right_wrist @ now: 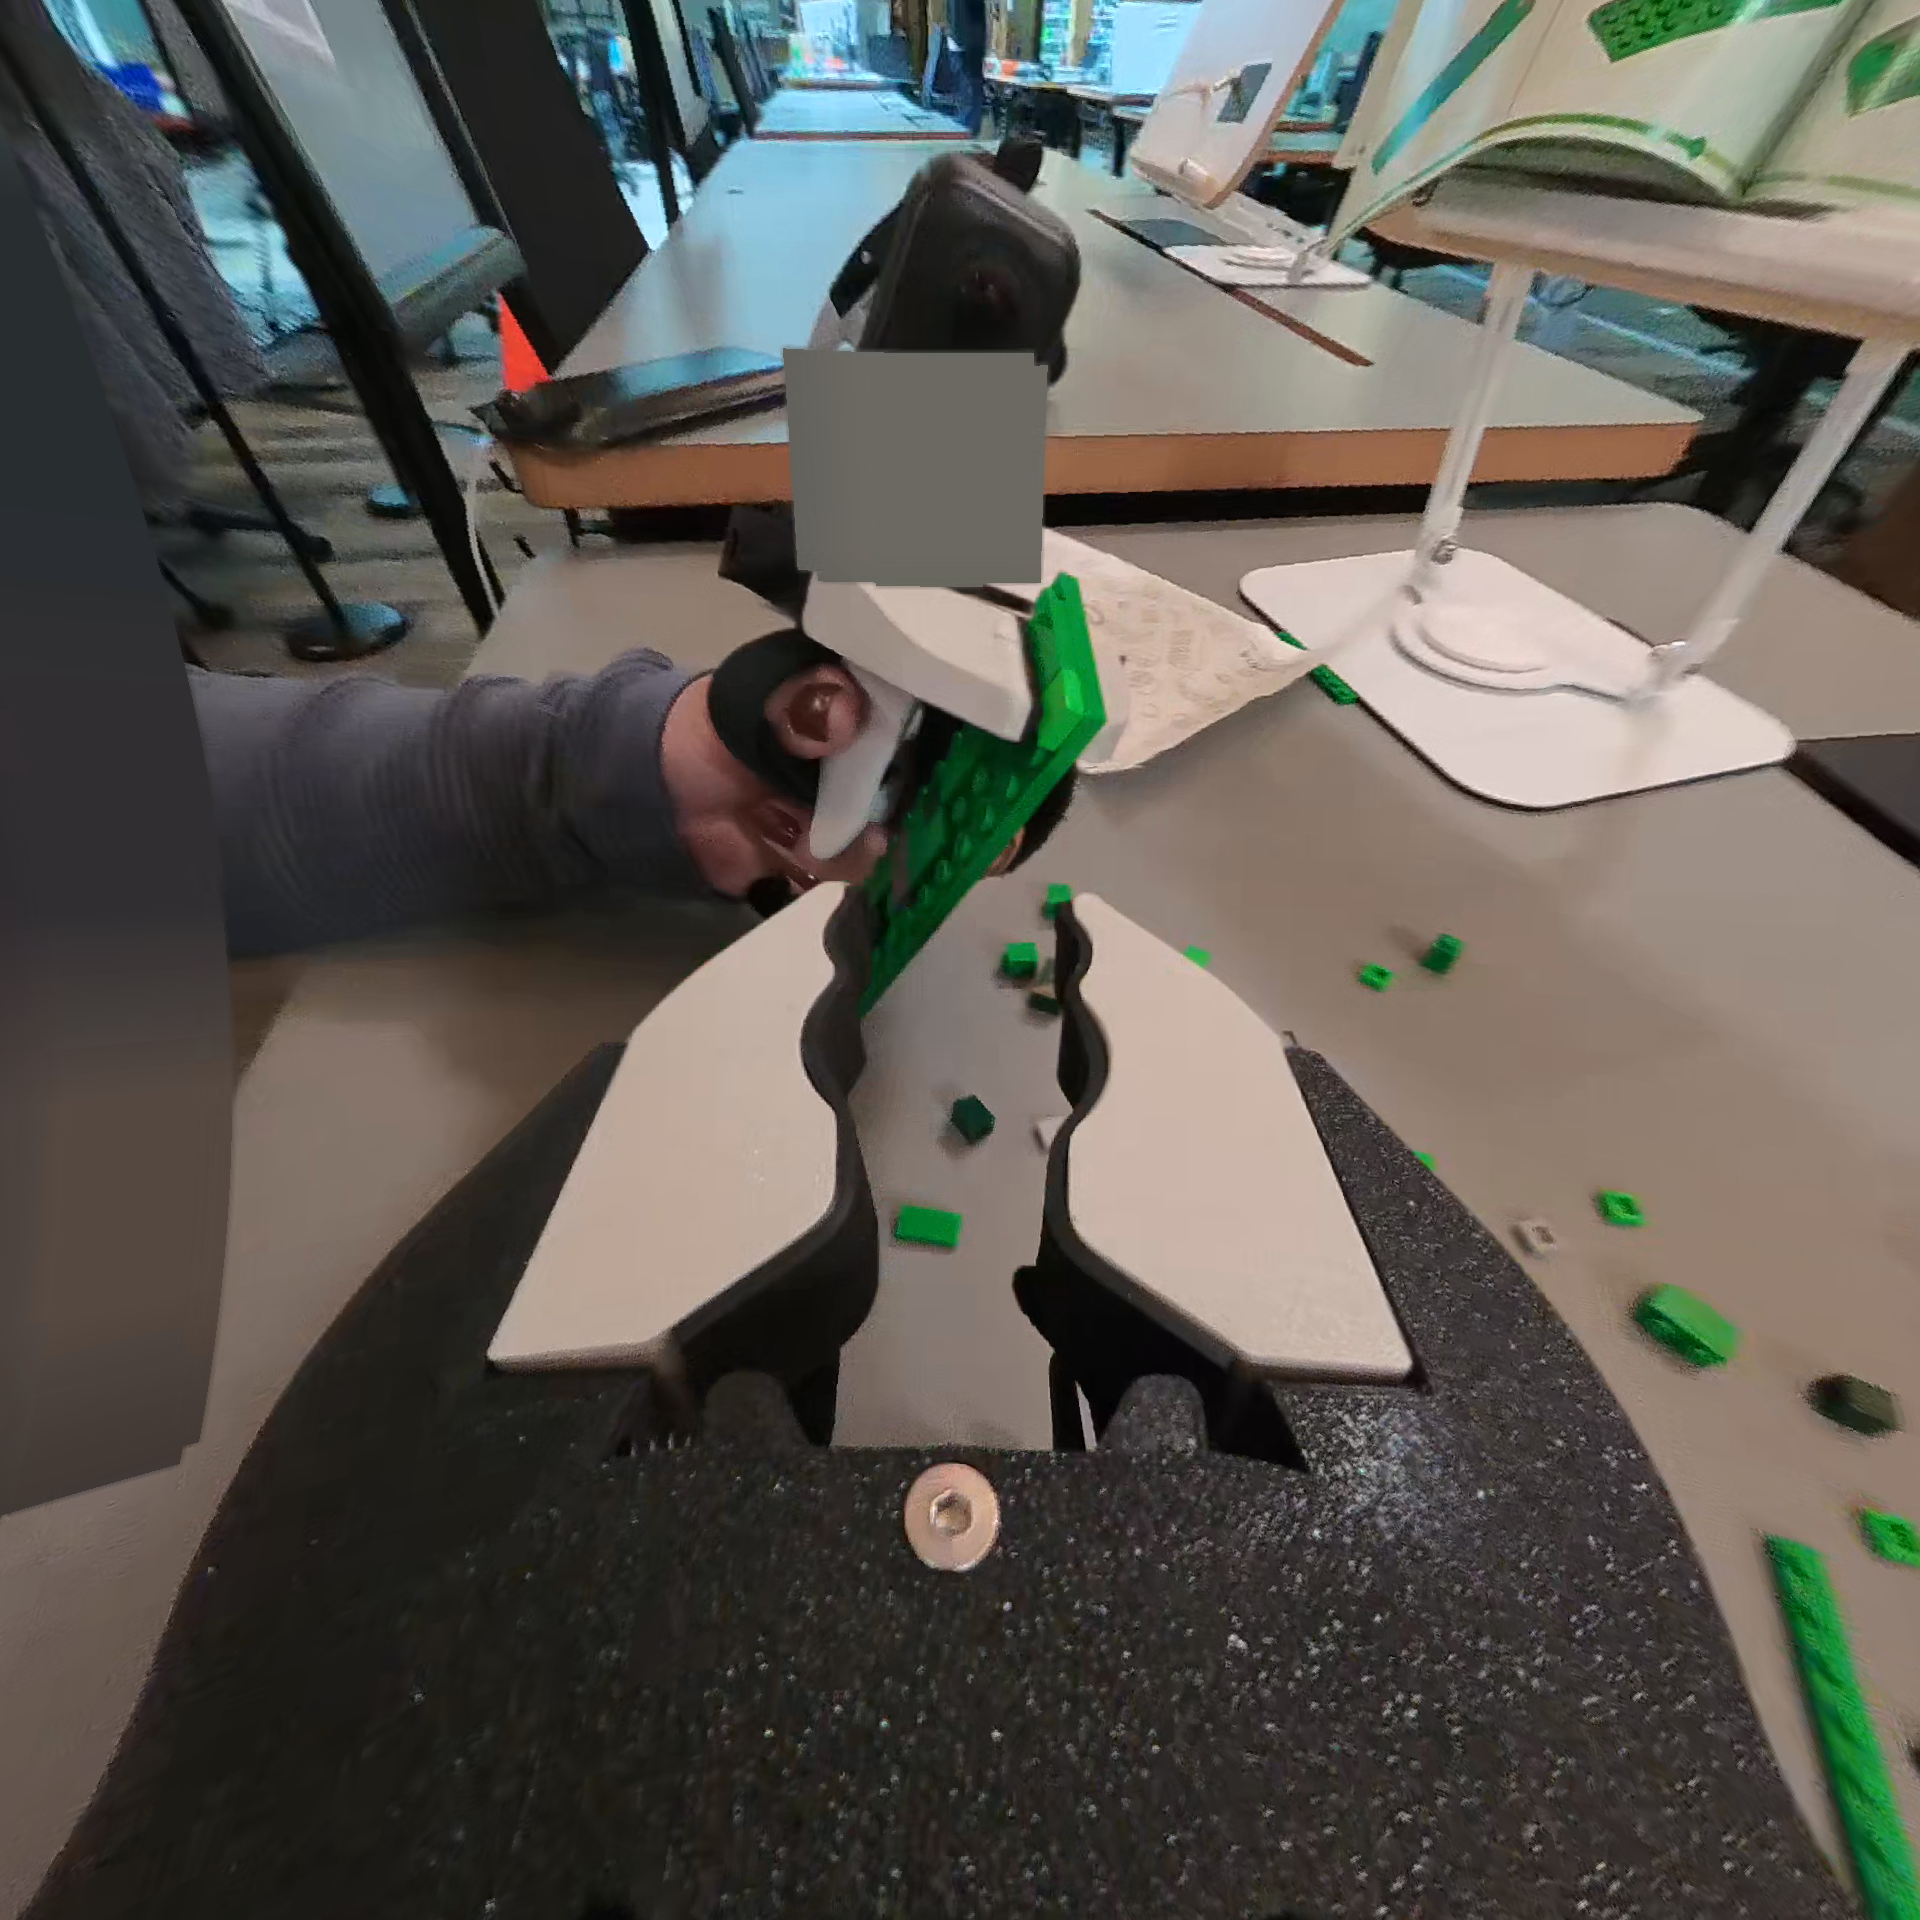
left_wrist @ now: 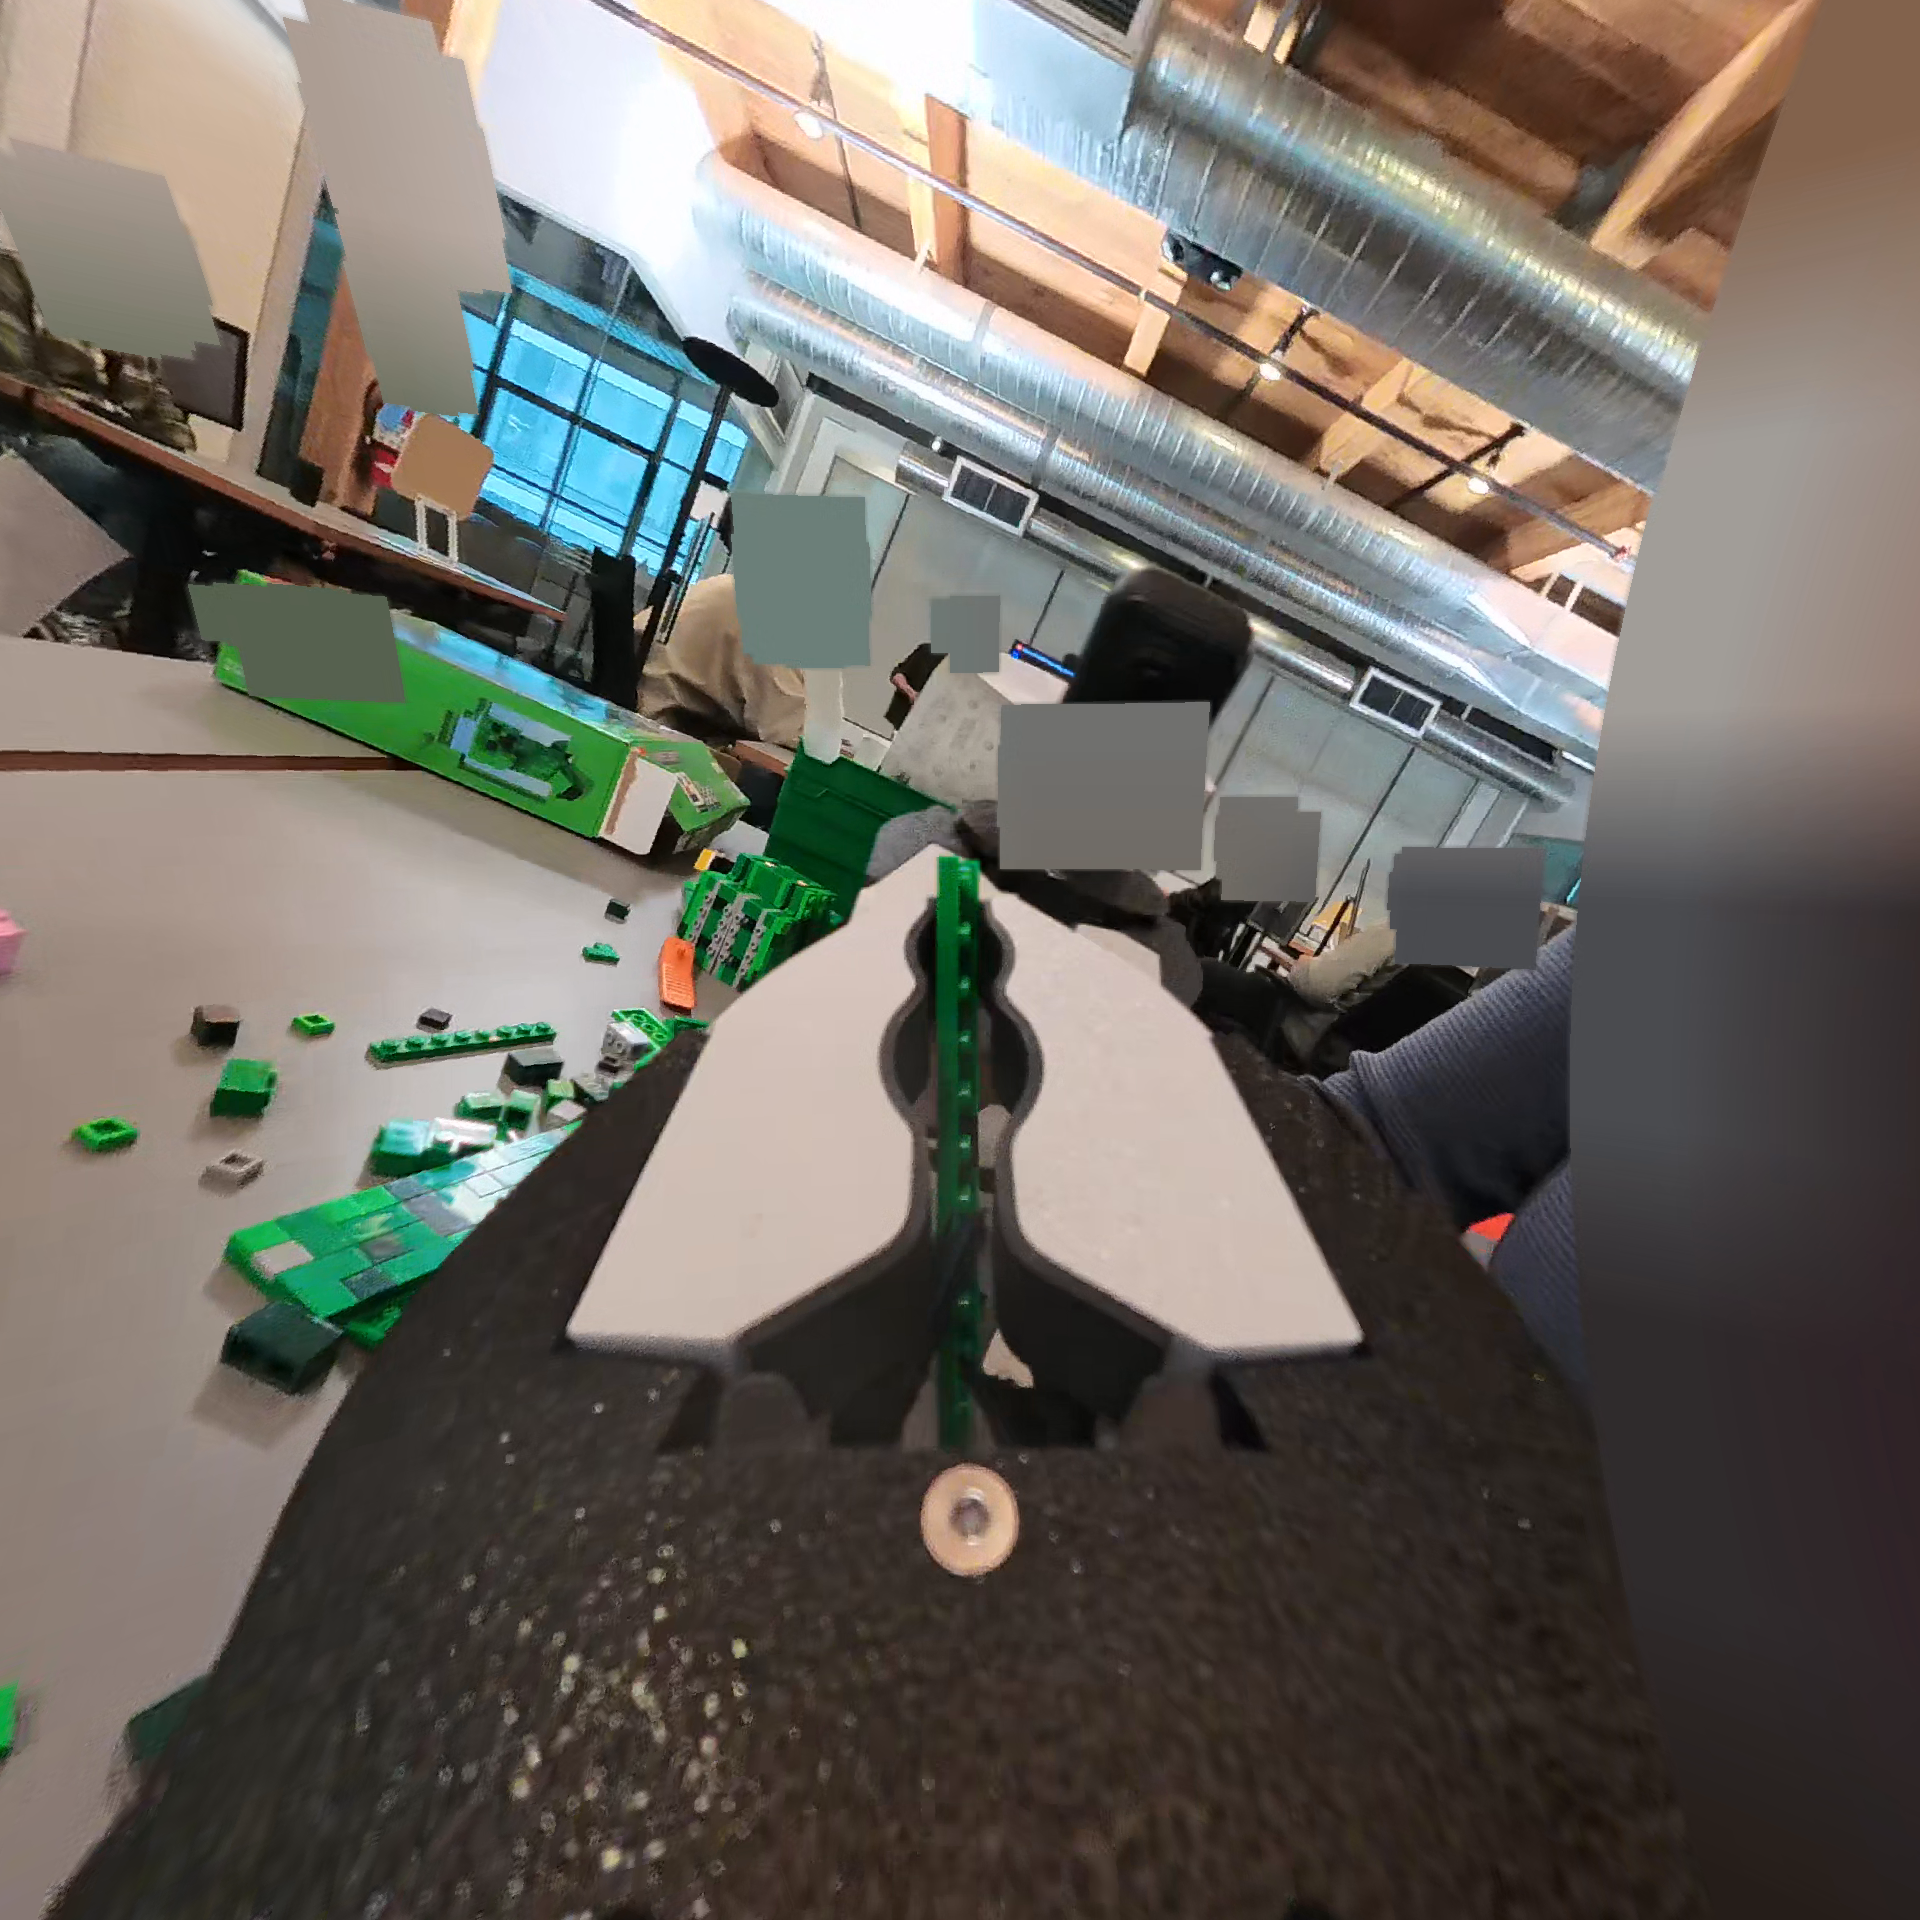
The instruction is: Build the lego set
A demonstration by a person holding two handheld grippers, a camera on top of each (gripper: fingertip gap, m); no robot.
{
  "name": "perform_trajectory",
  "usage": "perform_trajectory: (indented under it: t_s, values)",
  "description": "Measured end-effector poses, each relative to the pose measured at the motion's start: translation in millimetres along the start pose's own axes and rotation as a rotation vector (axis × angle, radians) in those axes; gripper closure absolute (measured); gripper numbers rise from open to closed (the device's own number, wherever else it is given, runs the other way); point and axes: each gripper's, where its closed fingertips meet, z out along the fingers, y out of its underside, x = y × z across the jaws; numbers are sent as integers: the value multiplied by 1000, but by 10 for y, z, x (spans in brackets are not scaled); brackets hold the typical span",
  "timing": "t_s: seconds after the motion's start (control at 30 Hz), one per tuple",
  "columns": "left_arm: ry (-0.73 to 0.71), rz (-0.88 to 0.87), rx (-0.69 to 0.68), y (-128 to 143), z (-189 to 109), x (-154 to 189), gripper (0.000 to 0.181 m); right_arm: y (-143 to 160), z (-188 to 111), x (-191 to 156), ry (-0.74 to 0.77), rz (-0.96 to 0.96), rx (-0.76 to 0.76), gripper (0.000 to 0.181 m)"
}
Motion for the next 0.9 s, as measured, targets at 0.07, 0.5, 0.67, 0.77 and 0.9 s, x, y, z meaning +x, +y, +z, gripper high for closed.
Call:
perform_trajectory:
  t_s: [0.07, 0.5, 0.67, 0.77, 0.9]
  values:
    - [17, 18, -14, 31, 38, 40, 176, 5, 61, -58, -32, 19, 19, 155]
    - [67, 13, -204, 243, 30, 99, 174, -10, -84, -90, -167, 131, 36, 175]
    - [23, 7, -229, 287, 35, 47, 176, 56, -87, -33, -132, 121, -10, 168]
    - [-92, -99, -275, 377, -14, -153, 176, 112, -103, 199, 90, -75, -67, 154]
    - [-152, -275, -294, 477, -63, -294, 176, 187, -148, 390, 355, -462, -256, 139]
